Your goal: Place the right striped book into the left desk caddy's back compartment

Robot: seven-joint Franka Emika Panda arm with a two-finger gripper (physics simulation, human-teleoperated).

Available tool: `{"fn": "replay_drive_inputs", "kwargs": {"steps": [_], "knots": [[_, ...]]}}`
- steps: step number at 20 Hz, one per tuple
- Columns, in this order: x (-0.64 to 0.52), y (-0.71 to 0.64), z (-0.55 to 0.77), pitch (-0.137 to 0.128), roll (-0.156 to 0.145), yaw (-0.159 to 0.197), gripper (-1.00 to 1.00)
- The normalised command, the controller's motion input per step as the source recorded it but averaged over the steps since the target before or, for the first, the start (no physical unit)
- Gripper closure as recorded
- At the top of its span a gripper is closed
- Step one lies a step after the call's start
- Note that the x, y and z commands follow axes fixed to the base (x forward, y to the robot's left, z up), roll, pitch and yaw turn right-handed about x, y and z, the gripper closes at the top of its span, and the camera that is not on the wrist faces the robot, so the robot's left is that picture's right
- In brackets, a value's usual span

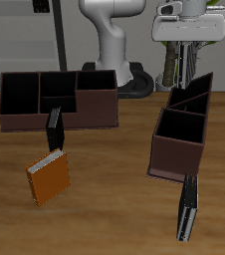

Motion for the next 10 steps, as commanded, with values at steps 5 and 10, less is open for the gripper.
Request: {"fn": "replay_drive_inputs", "kwargs": {"steps": [5,10], "knots": [[0.25,0.10,-0.11,0.041,-0.021,-0.026,1.00],[0.18,0.14,-0.06,0.026,0.008,-0.008,1.00]]}}
